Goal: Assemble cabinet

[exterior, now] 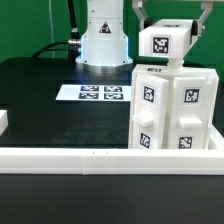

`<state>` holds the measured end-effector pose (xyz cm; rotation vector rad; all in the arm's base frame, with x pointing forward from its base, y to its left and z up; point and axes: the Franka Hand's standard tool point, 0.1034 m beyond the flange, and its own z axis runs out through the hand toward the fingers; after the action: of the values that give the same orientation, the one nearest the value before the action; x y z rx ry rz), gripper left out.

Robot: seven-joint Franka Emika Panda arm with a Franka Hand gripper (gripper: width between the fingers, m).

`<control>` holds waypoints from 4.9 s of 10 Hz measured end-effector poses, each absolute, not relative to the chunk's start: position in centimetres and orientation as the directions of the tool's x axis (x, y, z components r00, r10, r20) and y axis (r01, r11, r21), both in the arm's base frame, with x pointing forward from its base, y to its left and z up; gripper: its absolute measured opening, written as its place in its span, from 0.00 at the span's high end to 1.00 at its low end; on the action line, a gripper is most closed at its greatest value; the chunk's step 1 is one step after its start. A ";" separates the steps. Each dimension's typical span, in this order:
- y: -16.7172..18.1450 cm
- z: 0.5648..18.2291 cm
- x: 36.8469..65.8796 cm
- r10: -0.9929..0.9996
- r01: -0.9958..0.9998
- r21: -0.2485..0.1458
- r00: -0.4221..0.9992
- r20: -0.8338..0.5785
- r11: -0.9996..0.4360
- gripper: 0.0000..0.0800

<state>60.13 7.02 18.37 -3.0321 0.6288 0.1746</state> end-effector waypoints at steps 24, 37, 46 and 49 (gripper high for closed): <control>8.0 16.5 62.0 -0.368 -0.370 -0.063 0.929 -0.037 -0.927 0.31; 8.2 16.6 62.2 -0.501 -0.499 -0.084 0.865 0.001 -0.862 0.31; 8.1 16.4 62.1 -0.935 -0.936 -0.060 0.351 -0.054 -0.348 0.31; 8.1 16.4 62.1 -0.986 -0.988 -0.046 0.153 -0.065 -0.150 0.31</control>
Offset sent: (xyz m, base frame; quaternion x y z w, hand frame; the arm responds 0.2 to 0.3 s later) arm -0.0045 -0.0006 -0.0114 -0.0043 0.0108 -0.0051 0.9999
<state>62.05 8.10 16.42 -2.3250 1.9953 0.0295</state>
